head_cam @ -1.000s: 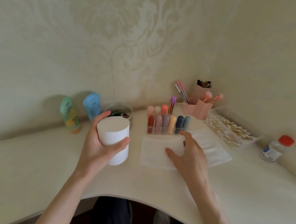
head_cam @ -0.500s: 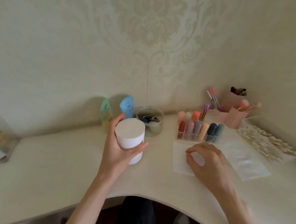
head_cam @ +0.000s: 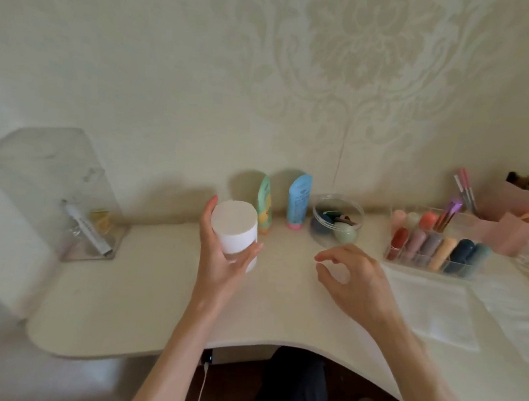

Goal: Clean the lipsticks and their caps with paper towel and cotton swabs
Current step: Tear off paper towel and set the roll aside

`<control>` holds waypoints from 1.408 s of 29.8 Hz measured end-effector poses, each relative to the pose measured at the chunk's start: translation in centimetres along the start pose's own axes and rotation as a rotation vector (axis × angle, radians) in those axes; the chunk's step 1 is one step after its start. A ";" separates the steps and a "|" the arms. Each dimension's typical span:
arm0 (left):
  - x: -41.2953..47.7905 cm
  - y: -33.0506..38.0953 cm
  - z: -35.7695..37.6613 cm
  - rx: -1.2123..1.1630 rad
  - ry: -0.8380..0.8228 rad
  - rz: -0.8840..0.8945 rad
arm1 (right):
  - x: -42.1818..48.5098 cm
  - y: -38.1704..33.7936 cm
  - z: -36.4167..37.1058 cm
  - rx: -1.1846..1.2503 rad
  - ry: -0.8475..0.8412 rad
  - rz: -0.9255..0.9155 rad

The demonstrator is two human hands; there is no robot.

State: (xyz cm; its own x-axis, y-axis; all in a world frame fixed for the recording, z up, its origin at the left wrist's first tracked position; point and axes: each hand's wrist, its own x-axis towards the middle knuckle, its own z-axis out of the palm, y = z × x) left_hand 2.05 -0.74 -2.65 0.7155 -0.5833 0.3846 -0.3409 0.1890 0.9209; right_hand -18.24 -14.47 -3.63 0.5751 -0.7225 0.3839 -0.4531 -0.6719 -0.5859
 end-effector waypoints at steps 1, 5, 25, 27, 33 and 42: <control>-0.1 -0.1 0.0 0.011 0.012 0.026 | 0.1 -0.2 0.2 0.005 0.000 -0.009; -1.1 0.8 0.0 0.137 0.099 0.162 | 0.2 -0.7 0.6 0.019 0.003 -0.025; -7.7 3.4 16.1 0.255 -0.491 0.432 | -6.3 8.0 -11.9 -0.107 0.176 0.218; -8.1 3.2 18.0 0.320 -0.591 0.435 | -7.3 9.1 -13.5 -0.136 0.181 0.278; -8.7 2.5 20.3 0.473 -0.744 0.486 | -9.5 11.2 -16.0 -0.208 0.158 0.345; -8.1 2.0 20.0 0.452 -0.791 0.530 | -7.3 11.4 -15.0 -0.197 0.158 0.370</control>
State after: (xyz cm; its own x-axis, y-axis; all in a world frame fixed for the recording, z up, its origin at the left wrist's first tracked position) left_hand -16.67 -11.43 -5.22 -0.1381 -0.8922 0.4299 -0.8060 0.3535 0.4748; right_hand -37.81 -19.34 -2.39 0.2457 -0.9258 0.2873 -0.7385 -0.3708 -0.5632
